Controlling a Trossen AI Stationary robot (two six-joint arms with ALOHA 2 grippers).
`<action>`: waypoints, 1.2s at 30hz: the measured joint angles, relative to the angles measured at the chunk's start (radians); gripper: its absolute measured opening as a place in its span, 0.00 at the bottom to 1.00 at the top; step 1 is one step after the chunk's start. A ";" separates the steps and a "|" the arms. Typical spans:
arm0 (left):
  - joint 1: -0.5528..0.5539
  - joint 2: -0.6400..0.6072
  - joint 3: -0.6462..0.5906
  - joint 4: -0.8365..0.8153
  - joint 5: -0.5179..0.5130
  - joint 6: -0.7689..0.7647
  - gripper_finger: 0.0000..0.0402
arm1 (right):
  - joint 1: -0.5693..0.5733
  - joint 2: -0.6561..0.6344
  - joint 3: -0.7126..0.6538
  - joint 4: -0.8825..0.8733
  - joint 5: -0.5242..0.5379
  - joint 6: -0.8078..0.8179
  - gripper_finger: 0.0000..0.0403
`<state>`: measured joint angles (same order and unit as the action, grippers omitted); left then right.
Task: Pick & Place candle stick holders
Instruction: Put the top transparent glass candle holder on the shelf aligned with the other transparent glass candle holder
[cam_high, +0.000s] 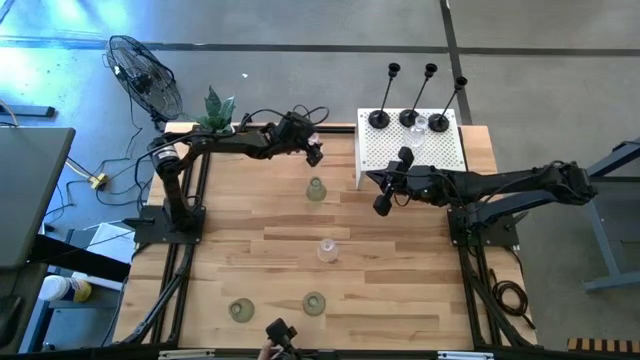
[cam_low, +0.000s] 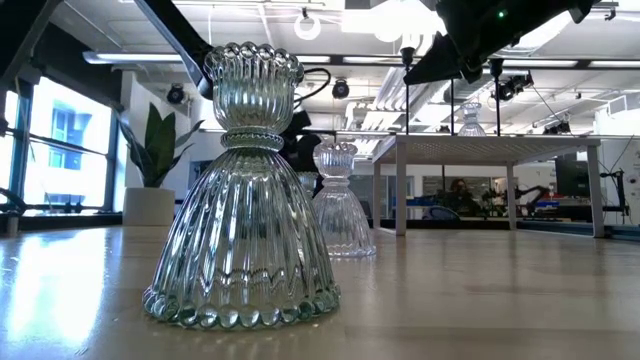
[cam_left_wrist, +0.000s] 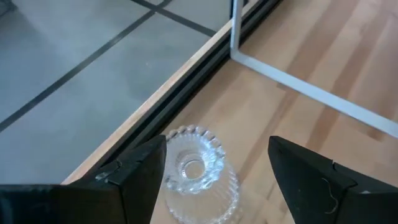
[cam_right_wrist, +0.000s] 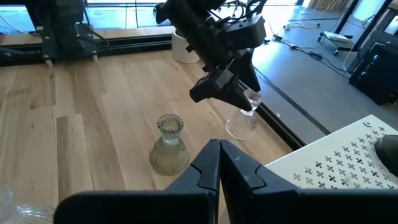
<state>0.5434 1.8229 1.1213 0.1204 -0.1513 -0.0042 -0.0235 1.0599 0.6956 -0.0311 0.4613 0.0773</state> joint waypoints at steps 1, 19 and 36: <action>0.000 0.000 0.000 -0.001 -0.005 0.000 0.69 | 0.000 0.000 0.000 0.000 0.000 0.000 0.00; 0.054 -0.013 0.094 -0.192 0.067 0.011 0.69 | 0.000 0.000 0.000 -0.001 0.000 -0.031 0.00; 0.053 0.030 0.093 -0.162 0.060 0.036 0.69 | 0.000 0.000 0.000 0.018 -0.005 -0.035 0.00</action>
<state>0.5964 1.8526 1.2144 -0.0412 -0.0916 0.0315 -0.0238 1.0599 0.6956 -0.0128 0.4564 0.0418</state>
